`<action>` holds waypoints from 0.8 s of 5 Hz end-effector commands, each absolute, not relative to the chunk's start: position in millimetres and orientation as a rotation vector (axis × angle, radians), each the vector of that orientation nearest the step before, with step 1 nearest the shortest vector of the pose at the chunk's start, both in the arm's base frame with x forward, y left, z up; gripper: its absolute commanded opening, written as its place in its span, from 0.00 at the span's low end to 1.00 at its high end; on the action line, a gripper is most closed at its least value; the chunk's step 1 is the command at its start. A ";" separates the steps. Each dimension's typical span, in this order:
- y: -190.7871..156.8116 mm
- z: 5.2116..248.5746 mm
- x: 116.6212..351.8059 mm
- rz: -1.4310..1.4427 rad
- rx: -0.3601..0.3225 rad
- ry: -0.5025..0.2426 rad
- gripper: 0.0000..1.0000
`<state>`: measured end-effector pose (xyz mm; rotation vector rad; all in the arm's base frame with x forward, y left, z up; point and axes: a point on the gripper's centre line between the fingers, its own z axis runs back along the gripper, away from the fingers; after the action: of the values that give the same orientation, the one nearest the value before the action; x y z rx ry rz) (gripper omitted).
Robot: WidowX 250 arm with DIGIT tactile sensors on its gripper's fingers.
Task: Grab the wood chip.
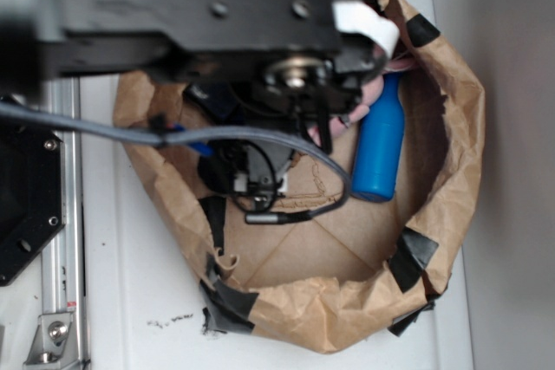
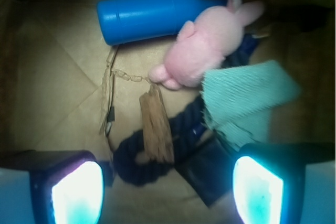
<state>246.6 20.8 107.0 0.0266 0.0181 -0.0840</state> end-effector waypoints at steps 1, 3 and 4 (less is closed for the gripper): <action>11.3 51.6 267.7 -0.113 0.075 0.011 1.00; 6.8 34.8 266.0 -0.132 0.088 0.028 1.00; 4.5 23.4 260.3 -0.137 0.080 0.051 1.00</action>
<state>260.3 11.7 22.6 0.0812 0.0625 -0.1130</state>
